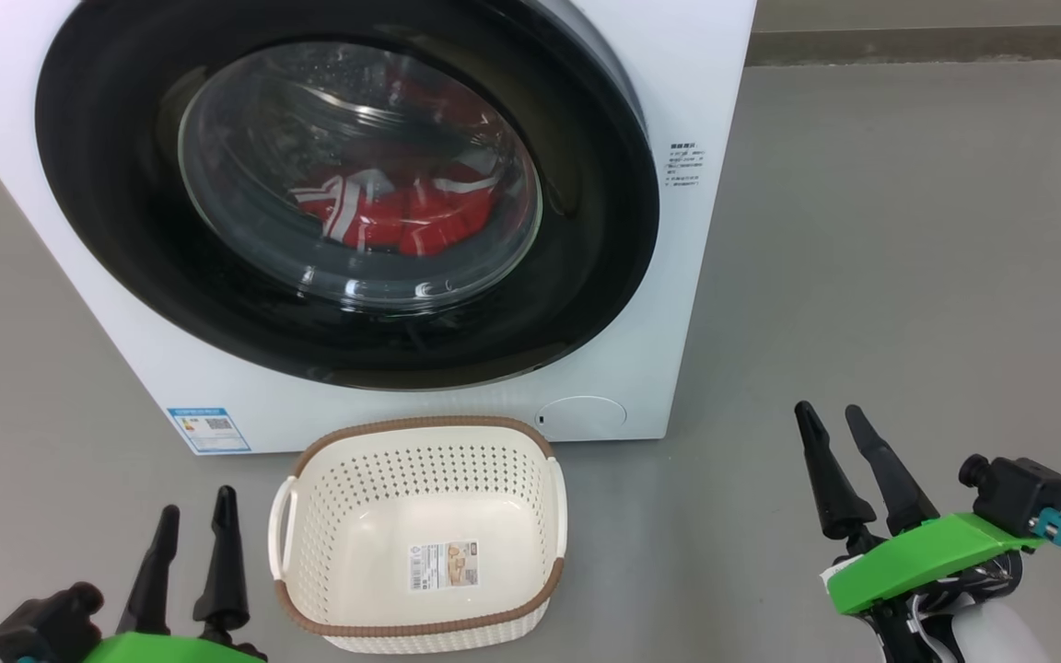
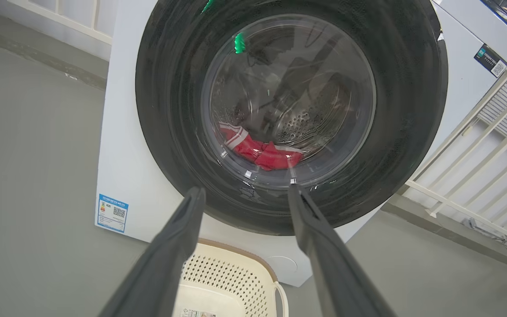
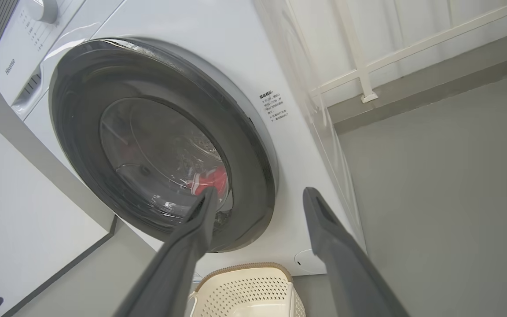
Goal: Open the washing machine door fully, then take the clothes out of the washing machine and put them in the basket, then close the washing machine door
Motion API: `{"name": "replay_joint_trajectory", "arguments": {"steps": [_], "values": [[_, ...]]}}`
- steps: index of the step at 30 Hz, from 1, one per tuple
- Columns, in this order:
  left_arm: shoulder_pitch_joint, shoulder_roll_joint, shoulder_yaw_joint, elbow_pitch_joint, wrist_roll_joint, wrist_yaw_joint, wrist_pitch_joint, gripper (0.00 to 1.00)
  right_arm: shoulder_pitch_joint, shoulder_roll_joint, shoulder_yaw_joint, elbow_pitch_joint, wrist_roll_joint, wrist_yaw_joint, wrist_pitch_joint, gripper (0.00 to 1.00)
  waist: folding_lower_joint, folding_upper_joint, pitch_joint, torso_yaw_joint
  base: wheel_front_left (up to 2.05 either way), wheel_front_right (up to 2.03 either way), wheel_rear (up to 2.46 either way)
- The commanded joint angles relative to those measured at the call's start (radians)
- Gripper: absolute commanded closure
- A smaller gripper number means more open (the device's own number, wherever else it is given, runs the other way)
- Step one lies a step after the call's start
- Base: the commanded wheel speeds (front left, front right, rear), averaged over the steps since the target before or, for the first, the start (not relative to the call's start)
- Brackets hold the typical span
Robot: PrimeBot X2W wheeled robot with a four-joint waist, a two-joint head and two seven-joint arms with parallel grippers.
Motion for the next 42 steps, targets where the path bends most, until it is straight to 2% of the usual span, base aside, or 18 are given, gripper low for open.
{"name": "replay_joint_trajectory", "arguments": {"steps": [1, 8, 22, 36, 42], "values": [[-0.041, 0.017, 0.016, -0.022, 0.043, -0.001, -0.017, 0.0, -0.047, -0.006, 0.025, -0.024, -0.044, 0.001, -0.015, 0.0, 0.0, 0.0, 0.0, 0.001, 0.0, 0.0, 0.0], [-0.044, 0.014, 0.014, -0.026, 0.134, -0.002, -0.04, 0.0, -0.055, -0.006, 0.033, -0.016, -0.161, 0.001, -0.038, 0.0, 0.0, 0.0, -0.004, 0.005, 0.0, 0.0, 0.0], [-0.042, 0.007, 0.027, -0.028, 0.238, -0.006, -0.082, 0.0, -0.07, -0.011, 0.058, -0.01, -0.327, 0.001, -0.079, 0.0, 0.0, 0.0, -0.006, 0.007, 0.0, 0.0, 0.0], [-0.045, 0.008, 0.014, -0.032, 0.387, -0.009, -0.12, 0.0, -0.082, -0.011, 0.07, -0.001, -0.476, 0.002, -0.117, 0.0, 0.0, 0.0, -0.009, 0.01, 0.0, 0.0, 0.0], [-0.046, 0.009, 0.013, -0.027, 0.389, -0.01, -0.121, 0.0, -0.079, -0.005, 0.059, 0.002, -0.481, 0.002, -0.118, 0.0, 0.0, 0.0, -0.01, 0.01, 0.0, 0.0, 0.0]]}}
